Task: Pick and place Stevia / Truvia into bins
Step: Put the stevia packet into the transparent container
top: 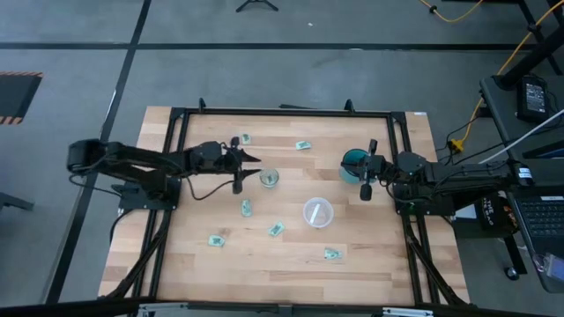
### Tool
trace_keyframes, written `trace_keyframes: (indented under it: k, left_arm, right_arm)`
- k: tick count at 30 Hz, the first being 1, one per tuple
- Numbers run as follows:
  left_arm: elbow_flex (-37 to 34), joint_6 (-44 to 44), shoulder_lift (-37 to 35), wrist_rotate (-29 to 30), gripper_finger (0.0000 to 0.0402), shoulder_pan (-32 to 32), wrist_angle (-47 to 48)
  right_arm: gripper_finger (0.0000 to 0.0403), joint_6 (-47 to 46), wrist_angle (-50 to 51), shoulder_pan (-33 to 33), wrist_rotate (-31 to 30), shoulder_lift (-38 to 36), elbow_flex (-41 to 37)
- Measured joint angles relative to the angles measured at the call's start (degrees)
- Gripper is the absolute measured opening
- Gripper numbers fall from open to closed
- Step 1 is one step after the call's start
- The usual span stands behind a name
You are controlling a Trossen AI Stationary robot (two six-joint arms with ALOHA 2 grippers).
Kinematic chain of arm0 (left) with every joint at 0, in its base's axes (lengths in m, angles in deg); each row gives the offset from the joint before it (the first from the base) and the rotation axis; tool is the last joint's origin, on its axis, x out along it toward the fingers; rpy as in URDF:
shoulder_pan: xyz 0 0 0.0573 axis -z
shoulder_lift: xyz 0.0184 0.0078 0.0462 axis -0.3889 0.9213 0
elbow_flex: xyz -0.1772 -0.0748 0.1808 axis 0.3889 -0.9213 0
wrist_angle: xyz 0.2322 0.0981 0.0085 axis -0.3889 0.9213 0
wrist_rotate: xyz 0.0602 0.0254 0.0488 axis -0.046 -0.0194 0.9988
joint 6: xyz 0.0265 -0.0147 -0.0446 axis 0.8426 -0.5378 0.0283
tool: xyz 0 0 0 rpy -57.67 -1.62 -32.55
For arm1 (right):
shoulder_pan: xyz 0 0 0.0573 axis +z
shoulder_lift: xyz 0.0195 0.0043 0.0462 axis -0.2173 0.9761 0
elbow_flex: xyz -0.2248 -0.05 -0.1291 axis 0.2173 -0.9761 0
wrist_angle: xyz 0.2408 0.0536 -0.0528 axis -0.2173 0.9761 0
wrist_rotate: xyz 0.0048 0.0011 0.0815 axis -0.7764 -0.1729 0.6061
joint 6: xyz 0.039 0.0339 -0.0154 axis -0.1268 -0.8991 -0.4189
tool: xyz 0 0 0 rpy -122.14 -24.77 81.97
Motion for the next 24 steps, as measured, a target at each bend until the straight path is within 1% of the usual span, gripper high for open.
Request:
trace_keyframes:
  k: [4, 8, 14, 17, 22, 24]
  left_arm:
    - [0.00, -1.43, -6.33, 4.37, 0.0147, 0.00, 7.73]
    - [-0.01, -1.58, -10.15, 8.63, 0.0147, 0.02, 14.61]
    - [-0.02, -5.99, -10.84, 21.67, 0.0147, 0.00, 19.22]
    - [-0.02, -6.45, -10.66, 23.32, 0.0147, 0.00, 20.80]
    - [-0.02, -7.29, -10.66, 23.29, 0.0148, 0.00, 20.87]
    - [-0.02, -7.88, -10.64, 23.24, 0.0151, -0.19, 20.63]
  right_arm:
    - [0.0026, -0.24, 0.01, -0.01, 0.00, 0.00, 0.01]
    - [0.0026, -0.28, 0.01, 0.00, 0.00, 0.00, 0.01]
    - [0.0026, -0.26, 0.01, 0.00, 0.00, 0.00, 0.00]
    - [0.0026, -0.38, 0.02, 0.00, 0.00, 0.00, 0.01]
    - [0.0026, -0.53, 0.03, 0.00, 0.00, 0.00, 0.02]
    - [0.0026, -2.06, 0.02, -0.01, -0.01, 0.00, 0.00]
